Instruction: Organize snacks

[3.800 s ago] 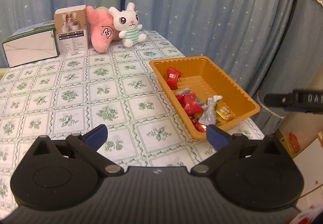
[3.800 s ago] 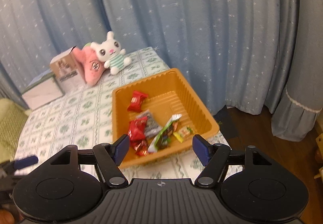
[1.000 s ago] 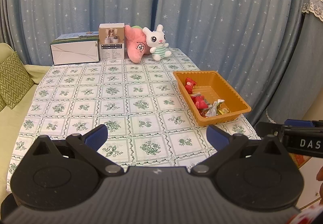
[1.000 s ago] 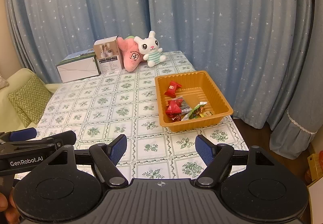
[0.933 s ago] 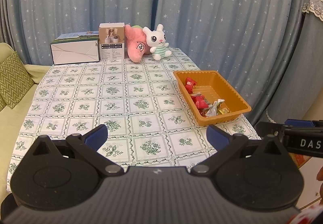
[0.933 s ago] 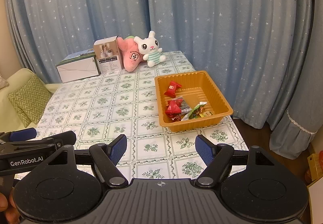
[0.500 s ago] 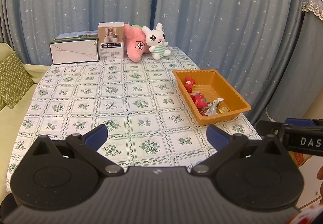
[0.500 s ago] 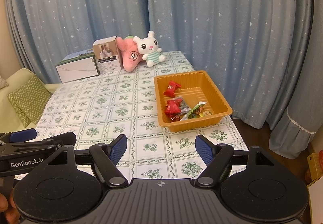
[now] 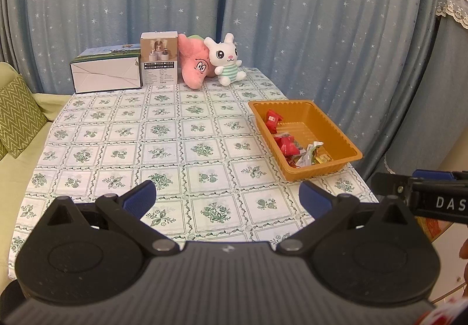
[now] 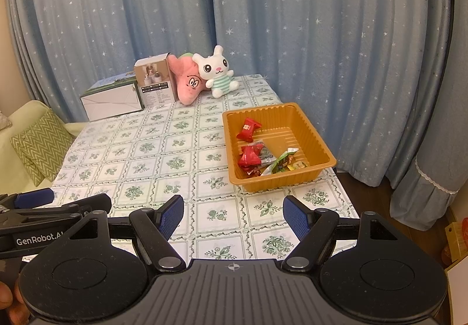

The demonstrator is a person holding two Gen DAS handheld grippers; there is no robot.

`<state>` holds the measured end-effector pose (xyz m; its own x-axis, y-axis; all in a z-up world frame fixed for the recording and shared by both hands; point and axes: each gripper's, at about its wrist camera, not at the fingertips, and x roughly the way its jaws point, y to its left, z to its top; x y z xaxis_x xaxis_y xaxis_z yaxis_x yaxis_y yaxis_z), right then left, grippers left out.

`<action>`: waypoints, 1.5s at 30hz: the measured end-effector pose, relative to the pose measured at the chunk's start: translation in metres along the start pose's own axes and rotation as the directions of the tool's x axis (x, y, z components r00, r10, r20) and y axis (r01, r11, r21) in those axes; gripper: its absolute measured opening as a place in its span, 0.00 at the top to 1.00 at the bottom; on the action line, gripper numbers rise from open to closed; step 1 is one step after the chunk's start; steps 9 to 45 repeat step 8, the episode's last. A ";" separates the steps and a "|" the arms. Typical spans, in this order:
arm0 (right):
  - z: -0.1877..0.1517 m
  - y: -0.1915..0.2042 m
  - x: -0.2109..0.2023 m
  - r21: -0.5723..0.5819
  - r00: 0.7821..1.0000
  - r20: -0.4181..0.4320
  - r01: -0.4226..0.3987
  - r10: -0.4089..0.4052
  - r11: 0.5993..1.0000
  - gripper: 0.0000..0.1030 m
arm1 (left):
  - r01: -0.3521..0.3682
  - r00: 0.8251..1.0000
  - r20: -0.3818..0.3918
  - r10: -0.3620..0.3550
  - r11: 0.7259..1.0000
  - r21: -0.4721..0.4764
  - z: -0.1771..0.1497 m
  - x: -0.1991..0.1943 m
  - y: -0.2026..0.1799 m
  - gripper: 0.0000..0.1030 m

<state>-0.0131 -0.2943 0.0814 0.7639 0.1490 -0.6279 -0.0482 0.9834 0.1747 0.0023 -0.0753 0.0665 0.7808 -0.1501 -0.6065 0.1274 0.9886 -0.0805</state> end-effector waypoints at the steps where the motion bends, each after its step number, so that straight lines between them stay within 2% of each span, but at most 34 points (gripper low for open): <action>1: 0.000 0.000 0.000 0.000 1.000 0.000 -0.001 0.001 1.000 0.28 | -0.001 1.000 0.000 0.001 1.000 0.000 0.000 0.000 0.000 0.00; 8: 0.001 0.001 -0.001 0.000 1.000 0.003 -0.006 0.006 1.000 0.28 | 0.005 1.000 0.026 -0.005 1.000 -0.002 -0.002 0.000 -0.002 0.00; 45: 0.001 0.001 -0.001 0.000 1.000 0.003 -0.006 0.006 1.000 0.28 | 0.005 1.000 0.026 -0.005 1.000 -0.002 -0.002 0.000 -0.002 0.00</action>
